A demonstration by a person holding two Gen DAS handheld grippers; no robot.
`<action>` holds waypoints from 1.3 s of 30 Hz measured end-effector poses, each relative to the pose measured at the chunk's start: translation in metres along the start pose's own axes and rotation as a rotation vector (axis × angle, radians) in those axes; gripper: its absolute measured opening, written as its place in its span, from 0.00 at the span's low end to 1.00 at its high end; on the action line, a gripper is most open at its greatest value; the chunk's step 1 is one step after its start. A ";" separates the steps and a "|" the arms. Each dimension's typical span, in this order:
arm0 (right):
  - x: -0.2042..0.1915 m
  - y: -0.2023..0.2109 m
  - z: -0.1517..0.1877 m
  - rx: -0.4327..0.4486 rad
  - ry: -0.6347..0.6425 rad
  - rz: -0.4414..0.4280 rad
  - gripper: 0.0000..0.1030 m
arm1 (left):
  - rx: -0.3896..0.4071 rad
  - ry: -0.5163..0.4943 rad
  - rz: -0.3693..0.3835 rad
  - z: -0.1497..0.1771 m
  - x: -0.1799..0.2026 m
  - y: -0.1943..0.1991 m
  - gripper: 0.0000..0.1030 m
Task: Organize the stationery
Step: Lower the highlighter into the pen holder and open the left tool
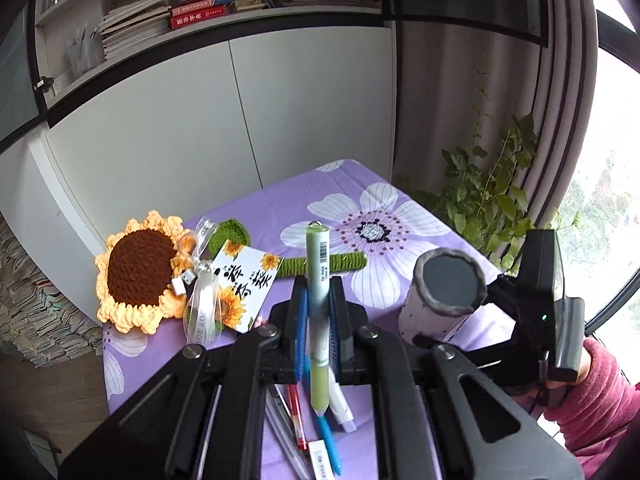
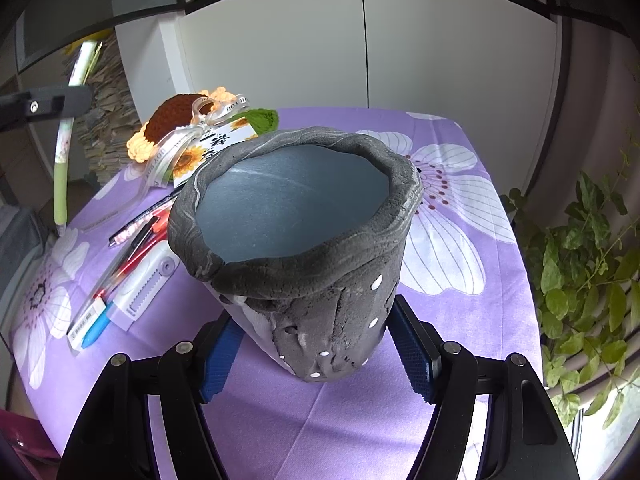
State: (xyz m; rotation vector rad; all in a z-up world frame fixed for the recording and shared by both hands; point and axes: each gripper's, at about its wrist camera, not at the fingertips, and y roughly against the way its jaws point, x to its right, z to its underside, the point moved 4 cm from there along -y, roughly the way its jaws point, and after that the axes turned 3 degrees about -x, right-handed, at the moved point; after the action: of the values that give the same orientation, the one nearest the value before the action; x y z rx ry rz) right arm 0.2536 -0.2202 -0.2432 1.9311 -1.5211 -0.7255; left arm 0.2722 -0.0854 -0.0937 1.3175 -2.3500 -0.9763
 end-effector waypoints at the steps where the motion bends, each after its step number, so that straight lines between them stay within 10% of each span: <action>1: -0.001 0.000 0.000 0.001 0.002 0.002 0.70 | 0.027 0.003 0.015 -0.009 0.007 0.002 0.08; 14: -0.006 -0.001 0.000 -0.009 0.032 0.029 0.70 | 0.110 0.055 0.216 -0.048 0.059 -0.034 0.08; 39: -0.004 -0.003 0.000 -0.021 -0.002 0.005 0.70 | 0.012 0.059 0.247 0.007 0.060 -0.050 0.09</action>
State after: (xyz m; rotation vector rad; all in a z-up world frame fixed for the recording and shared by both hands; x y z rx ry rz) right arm 0.2543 -0.2156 -0.2449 1.9106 -1.5137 -0.7389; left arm 0.2680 -0.1499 -0.1378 1.0133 -2.4051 -0.8377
